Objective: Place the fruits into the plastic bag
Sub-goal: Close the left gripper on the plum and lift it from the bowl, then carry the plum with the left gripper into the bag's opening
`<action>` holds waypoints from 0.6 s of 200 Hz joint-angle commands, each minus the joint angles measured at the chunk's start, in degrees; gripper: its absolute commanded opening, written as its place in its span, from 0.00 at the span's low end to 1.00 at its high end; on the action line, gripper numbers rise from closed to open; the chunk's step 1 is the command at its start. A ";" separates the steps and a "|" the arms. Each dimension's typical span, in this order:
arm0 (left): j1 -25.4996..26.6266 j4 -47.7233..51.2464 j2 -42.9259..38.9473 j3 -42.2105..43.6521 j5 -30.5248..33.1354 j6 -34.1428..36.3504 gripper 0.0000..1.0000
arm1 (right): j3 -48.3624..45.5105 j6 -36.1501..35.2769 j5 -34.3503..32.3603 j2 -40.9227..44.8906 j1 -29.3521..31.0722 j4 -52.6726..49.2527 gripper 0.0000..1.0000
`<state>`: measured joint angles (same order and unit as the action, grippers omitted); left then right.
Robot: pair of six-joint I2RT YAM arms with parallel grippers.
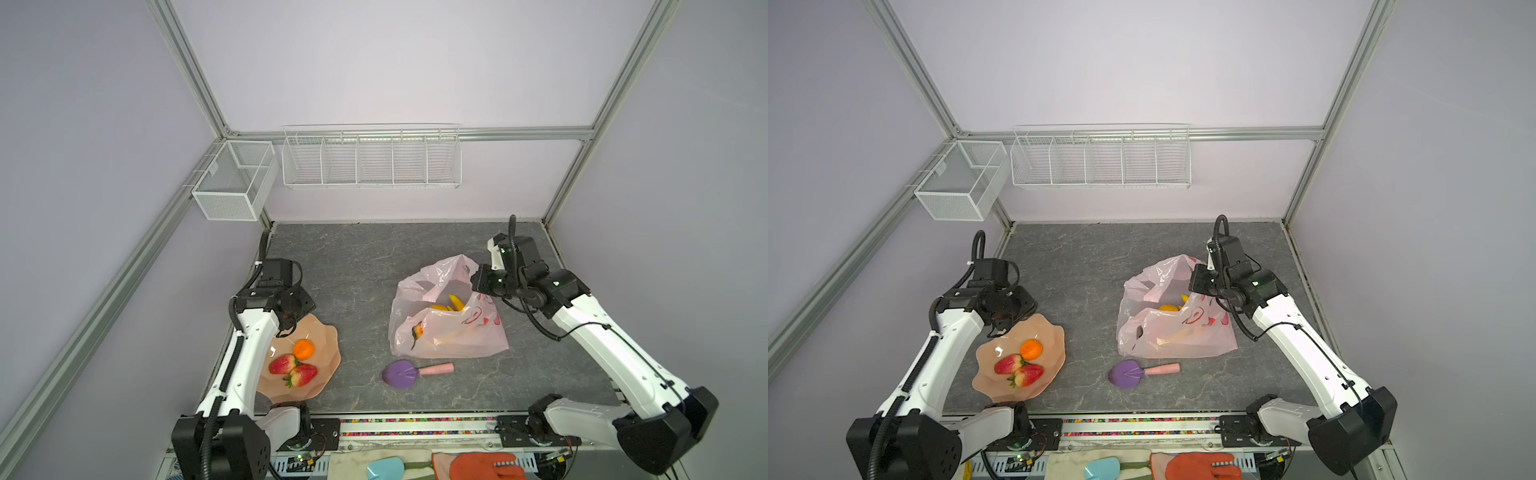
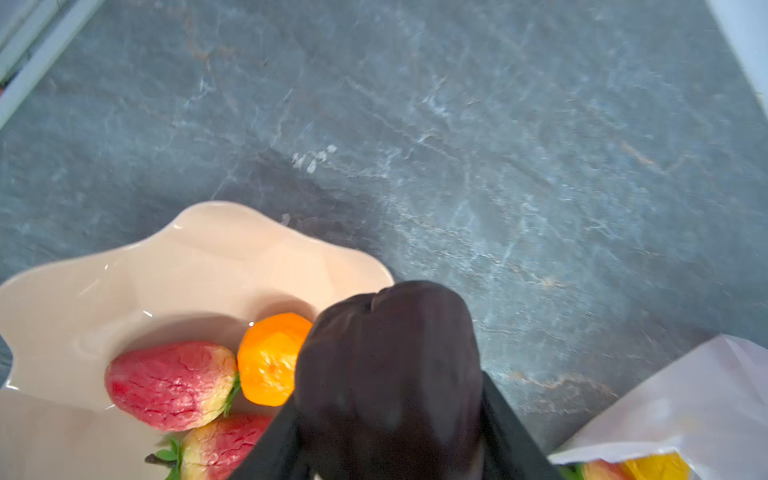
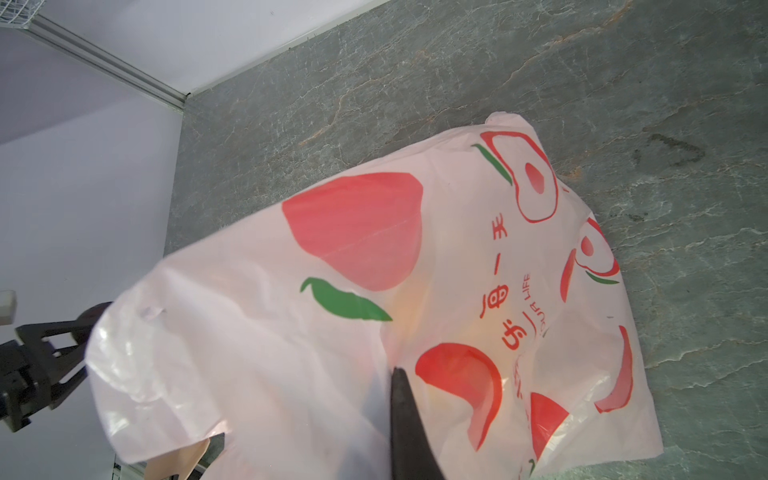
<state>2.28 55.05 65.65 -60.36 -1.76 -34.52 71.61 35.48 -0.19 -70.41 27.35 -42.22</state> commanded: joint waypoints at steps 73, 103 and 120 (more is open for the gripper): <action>39.74 -1.98 3.28 -13.11 3.78 36.69 0.23 | 1.85 -1.92 -0.14 -1.04 -0.38 -1.21 0.06; 45.09 -0.26 7.85 -16.09 2.97 45.71 0.22 | 2.21 -2.09 0.01 -1.44 -0.40 -1.42 0.06; 46.92 2.55 11.75 -18.65 2.95 49.52 0.21 | 2.28 -2.19 0.00 -1.66 -0.45 -1.46 0.06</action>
<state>47.42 53.65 72.97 -75.26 0.60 3.81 72.44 34.22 -0.16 -71.55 27.35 -42.68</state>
